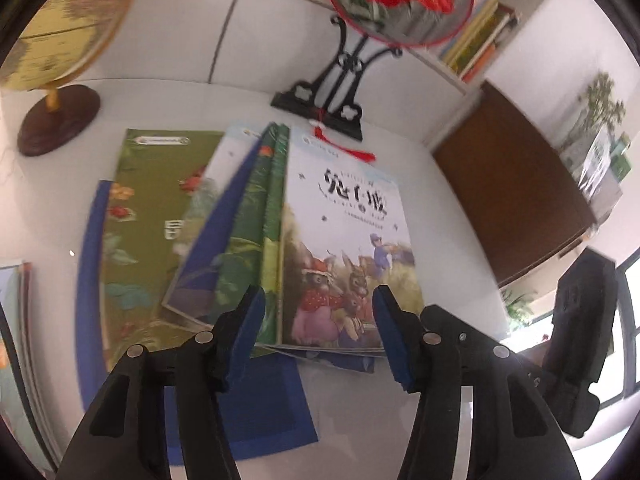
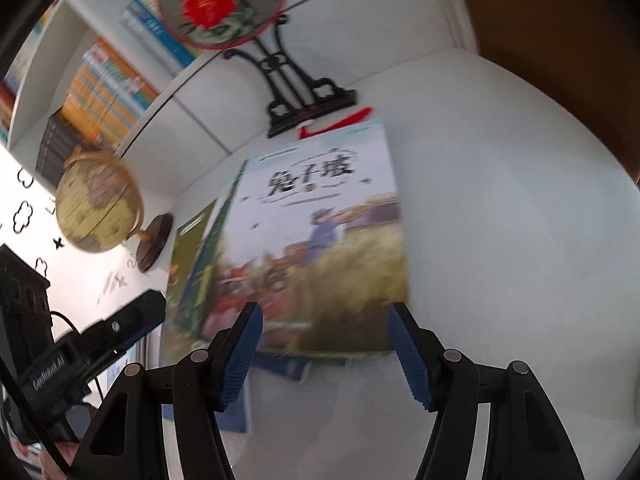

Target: Organize books

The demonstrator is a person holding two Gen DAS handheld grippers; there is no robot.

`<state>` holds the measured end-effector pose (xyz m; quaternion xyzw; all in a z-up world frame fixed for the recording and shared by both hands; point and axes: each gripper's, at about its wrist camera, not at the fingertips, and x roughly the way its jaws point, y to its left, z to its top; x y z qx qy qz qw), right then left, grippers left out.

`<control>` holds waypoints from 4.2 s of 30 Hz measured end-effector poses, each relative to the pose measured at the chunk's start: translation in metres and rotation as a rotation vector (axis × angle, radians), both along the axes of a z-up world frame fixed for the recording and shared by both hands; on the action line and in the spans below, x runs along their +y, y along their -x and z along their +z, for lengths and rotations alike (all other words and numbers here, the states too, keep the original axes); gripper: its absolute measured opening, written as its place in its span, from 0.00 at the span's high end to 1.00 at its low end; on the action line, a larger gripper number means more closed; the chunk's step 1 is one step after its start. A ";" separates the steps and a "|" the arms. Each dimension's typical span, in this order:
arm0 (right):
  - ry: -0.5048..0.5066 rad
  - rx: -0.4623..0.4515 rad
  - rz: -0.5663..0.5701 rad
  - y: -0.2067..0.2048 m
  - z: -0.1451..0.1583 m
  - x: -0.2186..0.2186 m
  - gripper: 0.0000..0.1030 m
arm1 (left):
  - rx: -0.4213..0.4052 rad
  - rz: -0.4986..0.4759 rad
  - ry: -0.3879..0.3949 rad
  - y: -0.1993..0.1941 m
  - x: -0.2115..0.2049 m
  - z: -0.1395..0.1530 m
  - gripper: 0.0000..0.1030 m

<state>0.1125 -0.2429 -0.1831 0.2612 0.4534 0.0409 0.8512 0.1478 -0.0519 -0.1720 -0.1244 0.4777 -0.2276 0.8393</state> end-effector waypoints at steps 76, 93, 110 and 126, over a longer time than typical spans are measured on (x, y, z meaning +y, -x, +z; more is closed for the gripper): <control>-0.160 -0.072 0.029 -0.070 -0.034 -0.048 0.59 | -0.054 -0.035 -0.029 -0.055 -0.035 -0.012 0.12; -0.257 -0.040 0.312 -0.056 -0.033 0.021 0.71 | 0.074 0.123 -0.227 -0.003 0.055 -0.021 0.25; -0.252 -0.127 0.266 -0.055 -0.007 0.043 0.27 | 0.084 0.110 -0.146 -0.039 0.065 -0.034 0.23; -0.354 -0.074 0.354 -0.075 -0.019 0.069 0.25 | 0.136 0.177 -0.078 -0.027 0.101 -0.037 0.24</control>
